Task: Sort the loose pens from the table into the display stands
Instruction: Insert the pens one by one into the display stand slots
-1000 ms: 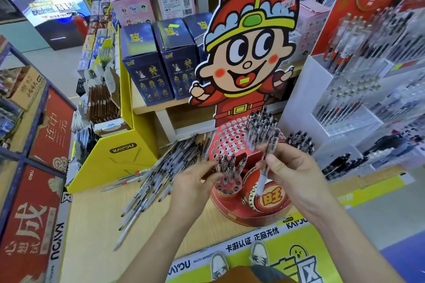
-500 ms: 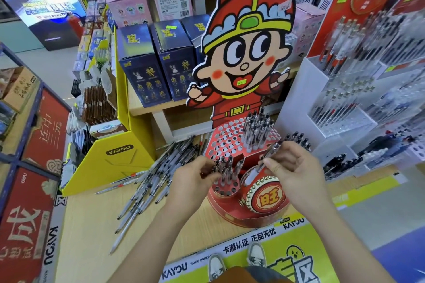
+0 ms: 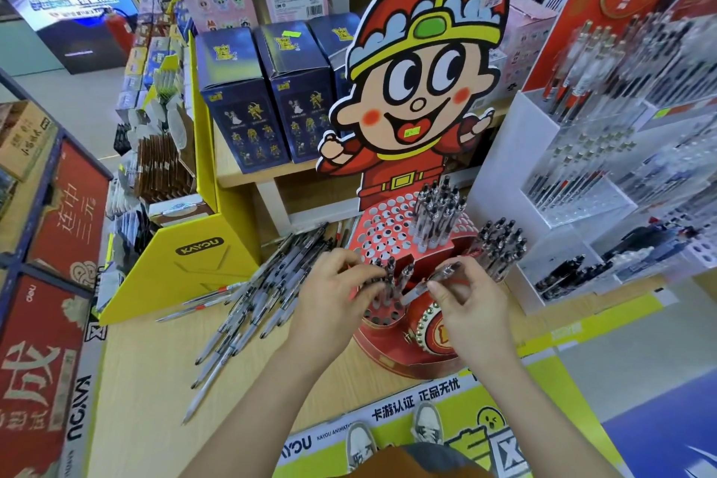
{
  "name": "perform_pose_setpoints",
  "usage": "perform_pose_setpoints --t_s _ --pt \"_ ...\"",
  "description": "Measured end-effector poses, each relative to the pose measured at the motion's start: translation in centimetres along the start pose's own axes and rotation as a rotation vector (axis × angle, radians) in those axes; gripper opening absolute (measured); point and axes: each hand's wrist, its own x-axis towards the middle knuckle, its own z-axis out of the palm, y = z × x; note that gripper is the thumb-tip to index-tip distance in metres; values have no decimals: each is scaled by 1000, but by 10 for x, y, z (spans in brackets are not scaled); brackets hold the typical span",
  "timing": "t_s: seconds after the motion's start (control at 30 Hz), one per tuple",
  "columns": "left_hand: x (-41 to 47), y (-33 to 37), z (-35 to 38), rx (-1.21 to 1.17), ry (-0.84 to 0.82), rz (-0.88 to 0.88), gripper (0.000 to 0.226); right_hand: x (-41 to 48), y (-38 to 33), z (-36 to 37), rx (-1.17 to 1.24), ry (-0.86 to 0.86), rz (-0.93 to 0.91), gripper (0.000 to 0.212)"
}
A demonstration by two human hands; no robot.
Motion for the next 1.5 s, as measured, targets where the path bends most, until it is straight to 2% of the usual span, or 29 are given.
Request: perform_pose_setpoints --t_s 0.1,0.17,0.27,0.43,0.6,0.73,0.93,1.03,1.17,1.33,1.4,1.5 --pt "1 1 -1 -51 -23 -33 18 -3 3 6 -22 -17 0 30" --pt "0 2 -1 -49 -24 -36 19 -4 4 10 -74 -24 -22 27" --pt "-2 3 -3 -39 -5 -38 23 -7 6 18 -275 -29 -133 19" --pt "1 15 -8 -46 17 60 23 -5 2 25 -380 14 -153 26" --pt "8 33 -4 85 -56 152 23 -1 8 27 -460 5 -206 23" --pt "10 40 6 170 -38 182 15 1 10 22 -461 -21 -221 24" --pt "6 42 18 292 33 40 14 -6 14 8 -409 -19 -219 20" --pt "2 47 25 388 38 65 27 -16 19 -7 -357 -12 -221 22" --pt "3 53 22 355 52 36 20 -22 15 -20 -241 -45 -199 23" --pt "-32 46 -11 5 182 -267 13 -32 -5 -16 -20 -209 -100 25" --pt "-55 25 -26 35 207 -346 11 -40 -15 -9 18 -312 -80 27" --pt "-91 -16 -44 100 136 -472 14 -48 -26 18 3 -479 -28 27"
